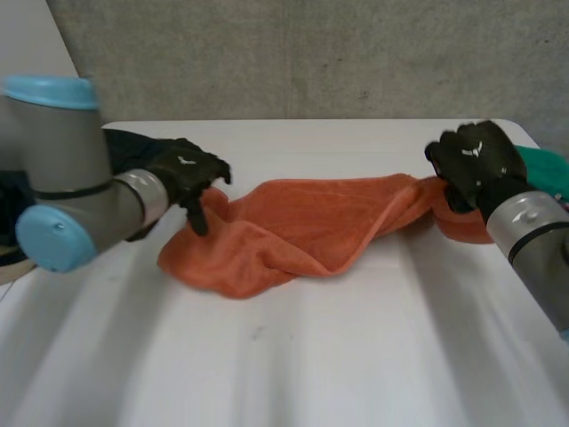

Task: Fold the laundry.

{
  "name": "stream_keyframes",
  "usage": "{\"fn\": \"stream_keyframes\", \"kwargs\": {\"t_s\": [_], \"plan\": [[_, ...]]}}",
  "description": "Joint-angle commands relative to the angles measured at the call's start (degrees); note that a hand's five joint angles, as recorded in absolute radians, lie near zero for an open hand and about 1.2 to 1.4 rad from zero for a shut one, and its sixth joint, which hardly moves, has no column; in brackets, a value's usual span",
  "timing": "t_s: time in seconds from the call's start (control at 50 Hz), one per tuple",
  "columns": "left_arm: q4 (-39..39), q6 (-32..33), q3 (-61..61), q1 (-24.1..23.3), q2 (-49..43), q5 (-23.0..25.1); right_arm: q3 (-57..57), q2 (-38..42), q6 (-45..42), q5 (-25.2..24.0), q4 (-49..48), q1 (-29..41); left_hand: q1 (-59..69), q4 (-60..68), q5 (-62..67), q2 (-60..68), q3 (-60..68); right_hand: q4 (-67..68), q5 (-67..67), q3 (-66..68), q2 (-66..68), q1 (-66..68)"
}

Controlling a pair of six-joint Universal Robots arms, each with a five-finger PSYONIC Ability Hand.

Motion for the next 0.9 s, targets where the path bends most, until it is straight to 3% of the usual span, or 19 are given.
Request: {"fn": "stream_keyframes", "kwargs": {"t_s": [0.02,0.12,0.26,0.3,0.34,0.38,0.5,0.62,0.7,0.76,0.82,0.88,0.9], "plan": [[0.55,-1.1,4.55,-5.17,-7.41,-0.2,-4.72,-5.58,3.36,-2.46,2.08,3.32,-1.94,-1.83,-1.86,-1.71,-1.74,11.49,13.42,12.05,12.68,15.77],[0.02,-0.84,8.77,-8.68,-13.39,-2.48,-9.2,-8.31,6.09,-2.73,4.45,5.96,-1.45,-1.33,-1.36,-1.21,-1.24,11.49,13.42,12.05,12.68,15.77],[-0.24,0.04,14.31,-9.66,-18.49,-6.44,-14.03,-9.11,7.06,-2.46,7.35,6.84,16.03,16.14,16.11,16.26,16.23,11.49,13.42,12.05,12.68,15.77],[-1.64,0.65,15.63,-9.48,-19.63,-7.06,-15.18,-8.84,6.79,-2.29,7.88,6.49,28.59,28.71,28.68,28.83,28.8,11.49,13.42,12.05,12.68,15.77],[-2.61,1.18,16.16,-8.95,-19.64,-7.5,-15.44,-8.49,6.7,-2.29,8.06,5.96,49.61,49.72,49.7,49.85,49.82,11.49,13.42,12.05,12.68,15.77],[-2.79,1.18,16.68,-8.34,-18.68,-8.63,-15.36,-7.88,6.53,-2.29,8.06,5.34,58.22,58.34,58.31,58.46,58.43,11.49,13.42,12.05,12.68,15.77],[-1.04,1.0,16.6,-6.06,-12.88,-13.73,-14.3,-4.63,5.39,-2.2,8.06,3.15,58.25,58.37,58.34,58.49,58.46,11.49,13.42,12.05,12.68,15.77],[4.23,2.5,18.96,-3.59,-10.15,-11.9,-15.44,0.64,3.81,-1.67,7.09,1.74,58.25,58.37,58.34,58.49,58.46,11.49,13.42,12.05,12.68,15.77],[11.35,1.71,23.8,-2.1,-8.57,-10.49,-21.32,6.18,3.71,1.84,3.15,1.65,58.25,58.37,58.34,58.49,58.46,11.49,13.42,12.05,12.68,15.77],[20.9,-3.54,28.18,-1.48,-6.73,-8.83,-29.39,11.09,5.03,7.45,-4.57,2.0,58.25,58.37,58.34,58.49,58.46,11.49,13.42,12.05,12.68,15.77],[22.87,-5.32,29.34,-1.74,-6.54,-8.47,-32.31,12.69,5.56,10.1,-5.92,2.88,58.25,58.37,58.34,58.49,58.46,11.49,13.42,12.05,12.68,15.77],[20.34,-6.73,27.33,-2.18,-6.19,-8.82,-32.06,12.26,6.0,11.16,-1.97,5.16,40.18,40.3,40.27,40.42,40.39,11.49,13.42,12.05,12.68,15.77],[17.28,-6.99,24.89,-2.53,-6.02,-8.64,-31.01,11.47,6.44,10.55,-0.22,6.21,22.95,23.07,23.04,23.19,23.16,11.49,13.42,12.05,12.68,15.77]]}}
